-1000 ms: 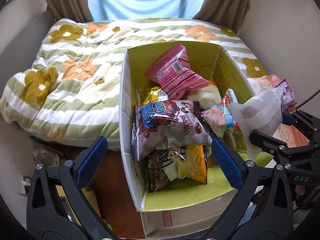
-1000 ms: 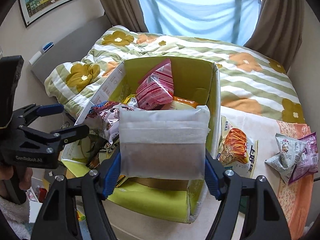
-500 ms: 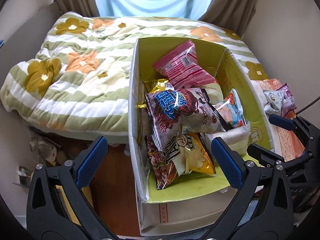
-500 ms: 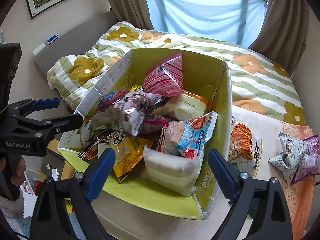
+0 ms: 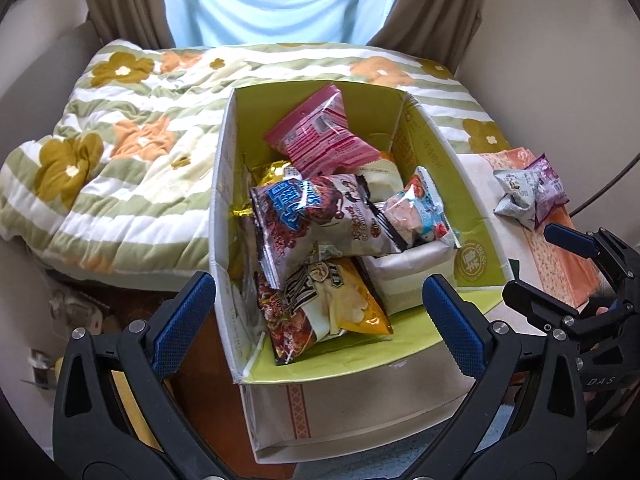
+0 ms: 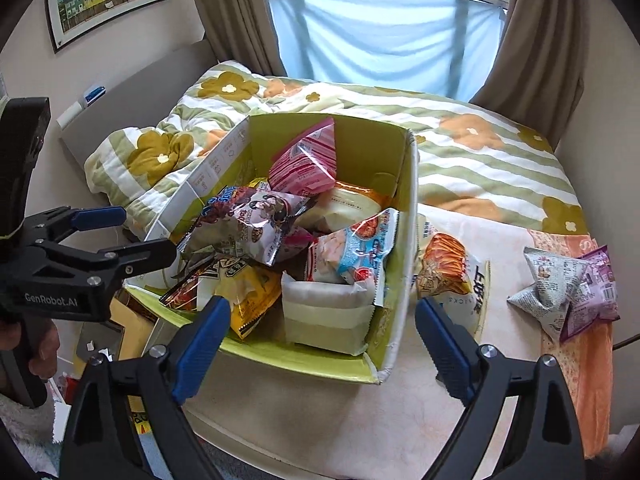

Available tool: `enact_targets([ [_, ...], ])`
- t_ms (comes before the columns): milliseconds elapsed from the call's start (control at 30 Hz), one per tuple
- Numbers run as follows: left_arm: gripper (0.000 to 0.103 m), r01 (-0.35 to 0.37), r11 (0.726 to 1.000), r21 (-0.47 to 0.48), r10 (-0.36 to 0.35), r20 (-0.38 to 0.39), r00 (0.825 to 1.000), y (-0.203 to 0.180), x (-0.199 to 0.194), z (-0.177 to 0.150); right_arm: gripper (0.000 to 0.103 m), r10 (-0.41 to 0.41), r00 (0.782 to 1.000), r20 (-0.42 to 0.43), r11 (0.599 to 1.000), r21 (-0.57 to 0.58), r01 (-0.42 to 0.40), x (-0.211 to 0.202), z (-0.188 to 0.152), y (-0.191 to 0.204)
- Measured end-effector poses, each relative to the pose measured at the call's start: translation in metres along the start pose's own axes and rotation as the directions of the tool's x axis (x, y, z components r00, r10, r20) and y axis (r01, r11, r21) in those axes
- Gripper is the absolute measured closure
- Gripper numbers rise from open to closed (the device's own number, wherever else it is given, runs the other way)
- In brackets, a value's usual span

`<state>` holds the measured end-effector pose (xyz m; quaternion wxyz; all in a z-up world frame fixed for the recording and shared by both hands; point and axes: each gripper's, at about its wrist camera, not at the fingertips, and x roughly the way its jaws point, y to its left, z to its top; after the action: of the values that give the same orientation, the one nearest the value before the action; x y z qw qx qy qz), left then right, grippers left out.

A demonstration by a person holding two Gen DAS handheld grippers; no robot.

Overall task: Organize snacks
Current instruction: 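Move both open tools back over the bags on the sheet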

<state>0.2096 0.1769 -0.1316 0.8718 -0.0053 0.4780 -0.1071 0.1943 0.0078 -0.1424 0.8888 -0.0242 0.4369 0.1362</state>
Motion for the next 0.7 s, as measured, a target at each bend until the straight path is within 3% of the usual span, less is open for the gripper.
enact_targets([
  [433,0.001,0.090,0.986,0.143,-0.093,0.018,0.995,-0.104,0.004,0.019,0.011,-0.153,0.985,0.073,0.975,0.171,0.139,-0.057,-0.023,-0.099],
  [700,0.001,0.073,0.986,0.148,-0.073,-0.010,0.997,-0.191,0.034,0.035,0.011,-0.145,0.988,0.046,0.978,0.159,0.136,-0.057,-0.024,-0.189],
])
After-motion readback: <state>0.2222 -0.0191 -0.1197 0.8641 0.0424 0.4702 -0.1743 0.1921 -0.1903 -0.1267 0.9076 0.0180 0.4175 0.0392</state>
